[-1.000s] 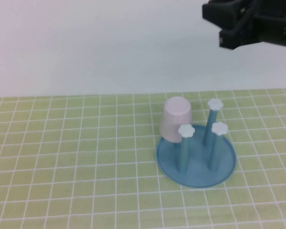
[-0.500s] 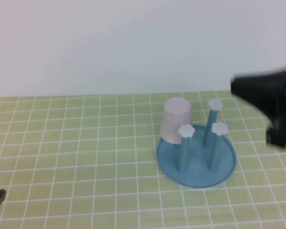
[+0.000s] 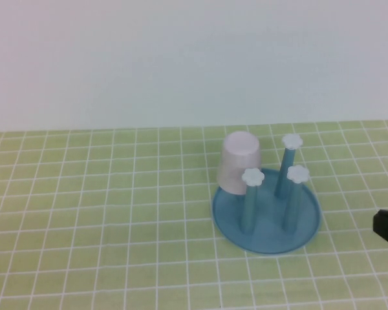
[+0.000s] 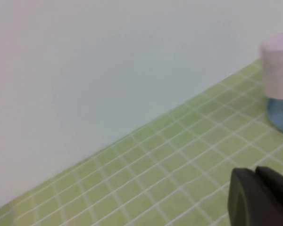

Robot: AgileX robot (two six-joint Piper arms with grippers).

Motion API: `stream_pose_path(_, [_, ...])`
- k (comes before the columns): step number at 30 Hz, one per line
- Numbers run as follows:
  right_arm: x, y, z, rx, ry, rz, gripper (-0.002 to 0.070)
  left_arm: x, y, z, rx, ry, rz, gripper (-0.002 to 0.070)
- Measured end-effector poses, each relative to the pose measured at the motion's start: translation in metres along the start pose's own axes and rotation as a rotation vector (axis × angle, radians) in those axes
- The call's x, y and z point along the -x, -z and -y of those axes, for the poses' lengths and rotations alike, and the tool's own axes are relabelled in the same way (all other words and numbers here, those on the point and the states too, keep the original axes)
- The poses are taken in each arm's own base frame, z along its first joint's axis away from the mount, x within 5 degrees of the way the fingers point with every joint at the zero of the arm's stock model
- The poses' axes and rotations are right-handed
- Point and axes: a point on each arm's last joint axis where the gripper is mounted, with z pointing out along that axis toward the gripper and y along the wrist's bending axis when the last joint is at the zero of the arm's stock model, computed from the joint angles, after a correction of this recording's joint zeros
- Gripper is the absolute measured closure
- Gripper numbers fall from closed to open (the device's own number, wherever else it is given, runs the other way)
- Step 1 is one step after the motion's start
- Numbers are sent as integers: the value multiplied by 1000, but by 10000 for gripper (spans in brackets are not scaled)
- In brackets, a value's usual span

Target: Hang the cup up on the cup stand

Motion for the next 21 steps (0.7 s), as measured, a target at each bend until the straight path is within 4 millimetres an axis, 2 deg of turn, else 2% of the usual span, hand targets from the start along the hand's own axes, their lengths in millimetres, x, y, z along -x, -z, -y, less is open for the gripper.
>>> stream_pose_path(7, [4, 7, -3, 7, 8, 35, 677, -1, 19, -12, 234, 43, 20, 675])
stream_pose_path(13, [3, 7, -9, 73, -8, 28, 677, -8, 36, -8, 355, 171, 73, 675])
stream_pose_path(17, [3, 7, -8, 63, -8, 29, 677, -30, 30, -1, 371, 258, 55, 675])
stream_pose_path(21, [5, 7, 0, -25, -41, 42, 678, -60, 17, 6, 361, 322, -6, 675])
